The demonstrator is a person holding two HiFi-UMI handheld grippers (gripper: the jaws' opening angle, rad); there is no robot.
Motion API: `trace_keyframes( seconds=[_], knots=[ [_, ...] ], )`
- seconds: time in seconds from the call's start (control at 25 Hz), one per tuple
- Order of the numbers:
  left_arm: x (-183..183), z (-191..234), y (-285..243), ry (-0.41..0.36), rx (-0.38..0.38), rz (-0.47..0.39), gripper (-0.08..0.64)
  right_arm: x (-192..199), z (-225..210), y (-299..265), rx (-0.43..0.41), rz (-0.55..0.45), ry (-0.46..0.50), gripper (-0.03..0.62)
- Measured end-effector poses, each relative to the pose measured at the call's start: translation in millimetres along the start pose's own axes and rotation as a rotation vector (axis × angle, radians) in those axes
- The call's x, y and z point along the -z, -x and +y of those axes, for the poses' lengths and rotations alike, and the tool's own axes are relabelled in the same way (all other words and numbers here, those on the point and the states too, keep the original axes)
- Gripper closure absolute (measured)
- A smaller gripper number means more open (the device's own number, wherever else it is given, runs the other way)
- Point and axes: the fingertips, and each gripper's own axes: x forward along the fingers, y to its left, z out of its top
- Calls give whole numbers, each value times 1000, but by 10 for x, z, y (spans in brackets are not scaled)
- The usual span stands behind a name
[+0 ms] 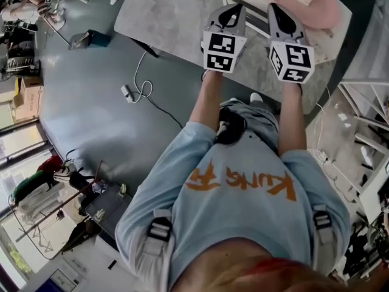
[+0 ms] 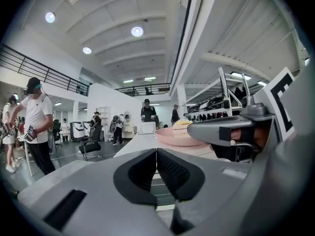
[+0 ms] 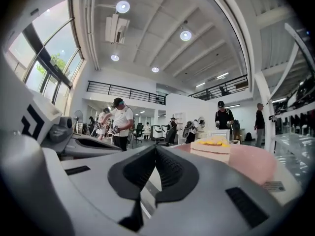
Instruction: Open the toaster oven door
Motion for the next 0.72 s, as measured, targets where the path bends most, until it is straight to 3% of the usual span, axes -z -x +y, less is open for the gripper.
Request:
trace_keyframes(
  seconds=[0.2, 0.36, 0.52, 0.72],
  knots=[
    [103, -136, -152, -101, 124, 47, 558, 283, 31, 109, 28, 91, 61, 574],
    [154, -285, -197, -215, 241, 66, 554, 503, 74, 137, 1, 236, 214, 494],
    [305, -388, -269, -372, 344, 129, 437, 717, 31, 195, -18, 359, 299, 442],
    [458, -498, -296, -587, 449, 198, 389, 894, -49, 264, -15, 473, 407, 437]
  ],
)
